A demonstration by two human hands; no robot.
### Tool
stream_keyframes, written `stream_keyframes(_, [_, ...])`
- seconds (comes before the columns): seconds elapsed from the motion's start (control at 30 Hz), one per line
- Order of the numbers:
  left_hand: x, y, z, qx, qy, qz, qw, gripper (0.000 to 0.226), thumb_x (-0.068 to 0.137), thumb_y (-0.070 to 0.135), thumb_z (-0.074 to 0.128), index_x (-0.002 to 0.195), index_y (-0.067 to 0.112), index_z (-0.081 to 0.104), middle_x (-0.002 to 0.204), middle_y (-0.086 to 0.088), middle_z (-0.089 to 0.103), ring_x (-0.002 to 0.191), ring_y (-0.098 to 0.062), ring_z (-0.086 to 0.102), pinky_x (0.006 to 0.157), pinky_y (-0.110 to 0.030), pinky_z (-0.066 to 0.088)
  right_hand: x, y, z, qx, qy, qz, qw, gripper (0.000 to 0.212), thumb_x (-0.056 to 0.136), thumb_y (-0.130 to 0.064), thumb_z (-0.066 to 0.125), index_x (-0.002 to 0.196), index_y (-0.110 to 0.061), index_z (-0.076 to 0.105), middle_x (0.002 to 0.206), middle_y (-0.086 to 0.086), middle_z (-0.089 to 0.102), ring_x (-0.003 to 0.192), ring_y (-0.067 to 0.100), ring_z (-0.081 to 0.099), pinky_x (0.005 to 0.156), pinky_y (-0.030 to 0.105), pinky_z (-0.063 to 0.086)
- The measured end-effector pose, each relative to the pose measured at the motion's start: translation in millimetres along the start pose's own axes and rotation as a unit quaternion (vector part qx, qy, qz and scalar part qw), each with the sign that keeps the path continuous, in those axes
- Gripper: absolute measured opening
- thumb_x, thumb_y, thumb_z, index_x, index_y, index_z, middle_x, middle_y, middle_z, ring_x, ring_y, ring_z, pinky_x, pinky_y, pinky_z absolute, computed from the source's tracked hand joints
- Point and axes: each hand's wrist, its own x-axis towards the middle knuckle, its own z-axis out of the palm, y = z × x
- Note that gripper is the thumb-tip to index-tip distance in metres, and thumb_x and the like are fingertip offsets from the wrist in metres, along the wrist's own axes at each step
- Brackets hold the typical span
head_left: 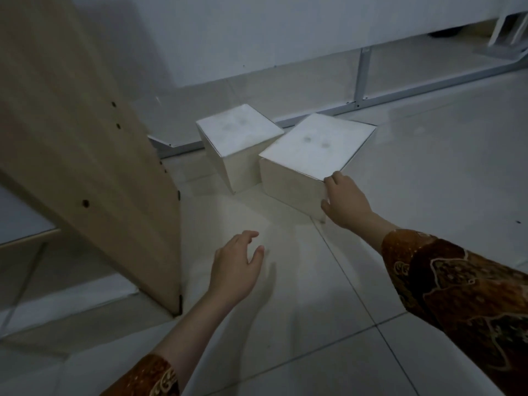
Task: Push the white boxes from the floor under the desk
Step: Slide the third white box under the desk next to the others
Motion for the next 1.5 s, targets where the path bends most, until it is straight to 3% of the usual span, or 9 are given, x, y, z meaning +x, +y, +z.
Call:
stream_keyframes(0.2, [43.2,38.8,23.2,-0.067,0.005,-0.048,0.997,0.031,0.088,0.031,0.053,0.116,0.019,0.060,0.112,-0.004,0.066,0.103,-0.022,0.061,0.094,-0.042,0.047,-20.2,-9.6,5.7,-0.017,0.115,-0.092,0.989,0.018,0.062,-0.001,0.071,0.072,0.000,0.056,0.072,0.019,0.054,0.067,0.035,0.054,0.062,0.038,0.048])
stream_keyframes(0.33, [67.4,73.0,33.9,-0.199,0.020,-0.140,0.970,0.038,0.088,0.029,0.055,0.123,0.013,0.053,0.119,-0.009,0.061,0.108,-0.026,0.059,0.094,-0.037,0.048,-52.7,-26.2,7.5,-0.011,0.126,-0.125,0.984,0.014,0.071,-0.016,0.061,0.080,-0.005,0.062,0.078,0.013,0.059,0.076,0.032,0.057,0.100,0.047,0.043])
stream_keyframes(0.53, [77.1,74.9,48.0,-0.342,-0.037,-0.243,0.907,0.057,0.077,0.036,0.067,0.128,0.016,0.049,0.125,-0.004,0.062,0.104,-0.023,0.061,0.082,-0.035,0.052,-56.0,-41.0,-2.6,0.018,0.111,-0.194,0.975,0.030,0.081,-0.025,0.043,0.079,-0.011,0.070,0.075,0.005,0.067,0.073,0.024,0.062,0.093,0.042,0.042])
stream_keyframes(0.6, [70.2,72.6,51.1,-0.374,-0.066,-0.237,0.894,0.049,0.088,0.032,0.059,0.134,0.020,0.046,0.126,-0.003,0.060,0.109,-0.022,0.059,0.068,-0.023,0.044,-34.6,-25.0,-10.9,0.045,0.068,-0.143,0.986,0.029,0.083,-0.024,0.046,0.088,-0.008,0.070,0.083,0.012,0.066,0.082,0.032,0.061,0.083,0.041,0.043])
stream_keyframes(0.8, [62.7,58.1,55.7,-0.419,-0.049,-0.217,0.881,0.048,0.092,0.027,0.055,0.139,0.021,0.044,0.134,-0.005,0.058,0.118,-0.021,0.056,0.094,-0.028,0.042,-6.5,78.8,-26.1,-0.008,-0.033,0.171,0.985,0.059,0.089,-0.049,0.044,0.133,-0.010,0.043,0.142,0.019,0.040,0.134,0.036,0.032,0.110,0.051,0.023])
stream_keyframes(1.03, [36.0,39.9,52.8,-0.470,0.004,-0.218,0.855,0.040,0.093,0.015,0.052,0.133,0.011,0.049,0.130,-0.008,0.059,0.111,-0.020,0.059,0.097,-0.031,0.044,-32.3,88.2,-46.5,0.135,-0.026,0.255,0.957,0.073,0.089,-0.057,0.044,0.141,-0.006,0.037,0.136,0.019,0.053,0.123,0.037,0.050,0.096,0.041,0.042])
stream_keyframes(1.2, [15.2,21.8,30.3,-0.467,0.025,-0.269,0.842,0.044,0.089,0.013,0.056,0.130,0.002,0.045,0.120,-0.013,0.060,0.084,-0.015,0.060,0.068,-0.027,0.048,-61.0,67.5,-49.9,0.280,-0.123,0.335,0.891,0.075,0.083,-0.064,0.050,0.134,-0.008,0.048,0.131,0.015,0.057,0.113,0.033,0.057,0.093,0.038,0.046])
stream_keyframes(1.3, [-3.5,20.2,21.3,-0.418,0.013,-0.250,0.873,0.059,0.082,0.022,0.070,0.129,0.005,0.039,0.118,-0.004,0.056,0.095,-0.018,0.058,0.079,-0.028,0.046,-82.0,52.3,-57.9,0.469,-0.221,0.344,0.783,0.057,0.087,-0.052,0.055,0.130,-0.016,0.045,0.102,0.008,0.063,0.084,0.025,0.062,0.071,0.036,0.053])
stream_keyframes(1.5, [-53.5,-0.7,-3.2,-0.382,-0.026,-0.210,0.900,0.056,0.082,0.024,0.070,0.131,0.008,0.049,0.125,-0.006,0.061,0.106,-0.019,0.060,0.095,-0.031,0.047,-124.0,23.7,-56.7,0.468,-0.229,0.333,0.786,0.062,0.090,-0.048,0.052,0.138,-0.010,0.040,0.109,0.009,0.061,0.096,0.029,0.060,0.085,0.038,0.048])
